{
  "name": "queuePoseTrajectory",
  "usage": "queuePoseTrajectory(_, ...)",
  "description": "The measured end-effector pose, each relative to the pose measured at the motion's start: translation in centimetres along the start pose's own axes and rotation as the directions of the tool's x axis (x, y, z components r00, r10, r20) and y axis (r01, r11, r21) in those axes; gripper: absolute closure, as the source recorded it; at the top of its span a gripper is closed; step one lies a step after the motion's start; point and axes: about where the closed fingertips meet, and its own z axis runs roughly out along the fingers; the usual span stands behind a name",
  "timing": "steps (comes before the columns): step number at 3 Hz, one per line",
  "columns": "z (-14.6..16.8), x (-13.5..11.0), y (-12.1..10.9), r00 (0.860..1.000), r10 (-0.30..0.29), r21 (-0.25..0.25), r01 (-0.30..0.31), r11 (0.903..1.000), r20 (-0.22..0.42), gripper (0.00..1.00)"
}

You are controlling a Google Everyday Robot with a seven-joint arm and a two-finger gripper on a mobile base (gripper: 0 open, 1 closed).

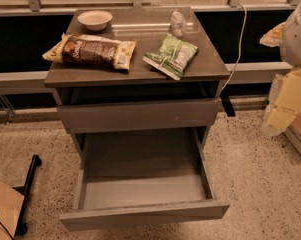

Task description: Place brown chip bag into middle drawer

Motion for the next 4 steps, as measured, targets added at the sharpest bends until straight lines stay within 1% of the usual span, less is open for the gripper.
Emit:
queuePoseTrajectory(1, 0.0, -0.3, -0.1, 1.0, -0.003, 0.002, 0.003, 1.0, 0.009, 0.0)
queuePoseTrajectory(2, 1.8, -3.7, -1.1, 0.996, -0.037, -0.007, 0.038, 0.9993, 0.078, 0.0)
queuePoseTrajectory(3, 4.1, -7.7, -2.3, 0.984, -0.069, -0.024, 0.073, 0.997, 0.164, 0.0)
queuePoseTrajectory(4, 6.5, -12.0, -3.8, 0.967, -0.102, -0.04, 0.114, 0.9927, 0.232, 0.0)
